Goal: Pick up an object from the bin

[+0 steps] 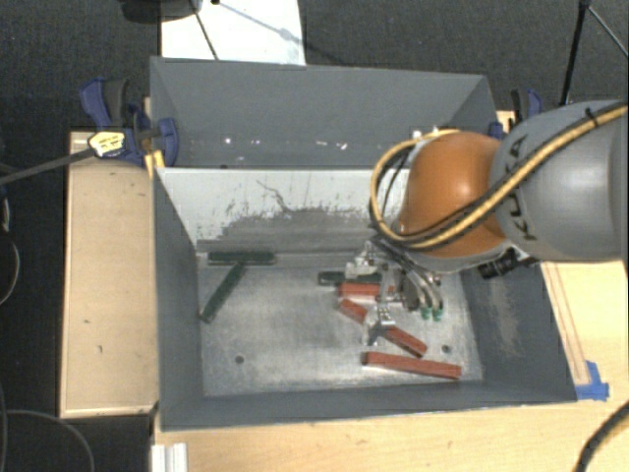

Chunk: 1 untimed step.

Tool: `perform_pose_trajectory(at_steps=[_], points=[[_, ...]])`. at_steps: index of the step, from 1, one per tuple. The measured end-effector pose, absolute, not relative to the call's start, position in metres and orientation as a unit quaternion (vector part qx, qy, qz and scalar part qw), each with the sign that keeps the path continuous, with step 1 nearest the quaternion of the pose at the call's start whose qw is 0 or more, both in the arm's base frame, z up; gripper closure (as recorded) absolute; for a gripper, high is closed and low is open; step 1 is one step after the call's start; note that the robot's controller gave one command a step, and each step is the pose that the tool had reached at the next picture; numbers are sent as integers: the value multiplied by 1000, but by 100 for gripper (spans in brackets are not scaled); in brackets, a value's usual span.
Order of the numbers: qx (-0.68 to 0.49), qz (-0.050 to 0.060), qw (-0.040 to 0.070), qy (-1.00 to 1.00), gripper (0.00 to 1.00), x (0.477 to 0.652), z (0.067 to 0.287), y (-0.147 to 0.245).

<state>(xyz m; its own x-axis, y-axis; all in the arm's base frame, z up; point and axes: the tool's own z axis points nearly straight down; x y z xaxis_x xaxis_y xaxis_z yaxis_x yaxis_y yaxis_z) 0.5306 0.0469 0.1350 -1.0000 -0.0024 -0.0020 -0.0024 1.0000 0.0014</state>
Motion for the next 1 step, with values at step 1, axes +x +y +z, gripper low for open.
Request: perform_pose_trajectory(at_steps=[1], points=[[4,1,8,1000,100,534,86,-1]])
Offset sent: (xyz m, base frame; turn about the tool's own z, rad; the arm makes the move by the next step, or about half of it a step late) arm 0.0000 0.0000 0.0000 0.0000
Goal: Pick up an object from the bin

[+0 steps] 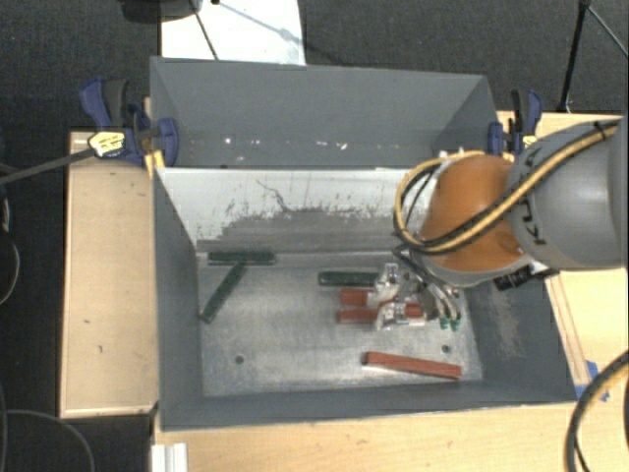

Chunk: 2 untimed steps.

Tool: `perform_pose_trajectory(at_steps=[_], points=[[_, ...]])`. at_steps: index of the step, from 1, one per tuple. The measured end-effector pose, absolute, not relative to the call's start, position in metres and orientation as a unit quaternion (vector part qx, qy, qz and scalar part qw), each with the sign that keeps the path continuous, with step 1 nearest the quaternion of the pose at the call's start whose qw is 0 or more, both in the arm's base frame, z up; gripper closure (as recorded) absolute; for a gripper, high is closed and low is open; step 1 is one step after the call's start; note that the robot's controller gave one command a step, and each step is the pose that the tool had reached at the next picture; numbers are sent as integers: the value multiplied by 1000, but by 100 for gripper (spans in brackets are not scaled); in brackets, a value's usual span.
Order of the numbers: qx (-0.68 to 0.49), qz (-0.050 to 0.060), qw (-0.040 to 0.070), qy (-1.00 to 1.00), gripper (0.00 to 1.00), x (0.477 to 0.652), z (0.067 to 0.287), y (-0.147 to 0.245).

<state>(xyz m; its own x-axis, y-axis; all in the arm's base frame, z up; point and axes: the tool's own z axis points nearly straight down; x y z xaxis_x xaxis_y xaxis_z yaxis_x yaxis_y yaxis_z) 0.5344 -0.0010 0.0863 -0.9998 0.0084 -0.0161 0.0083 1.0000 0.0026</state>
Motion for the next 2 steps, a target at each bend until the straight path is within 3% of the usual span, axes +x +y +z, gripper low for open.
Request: perform_pose_trajectory(at_steps=[1,2], points=[[4,1,8,1000,100,534,86,-1],[4,0,2,1000,100,539,223,-6]])
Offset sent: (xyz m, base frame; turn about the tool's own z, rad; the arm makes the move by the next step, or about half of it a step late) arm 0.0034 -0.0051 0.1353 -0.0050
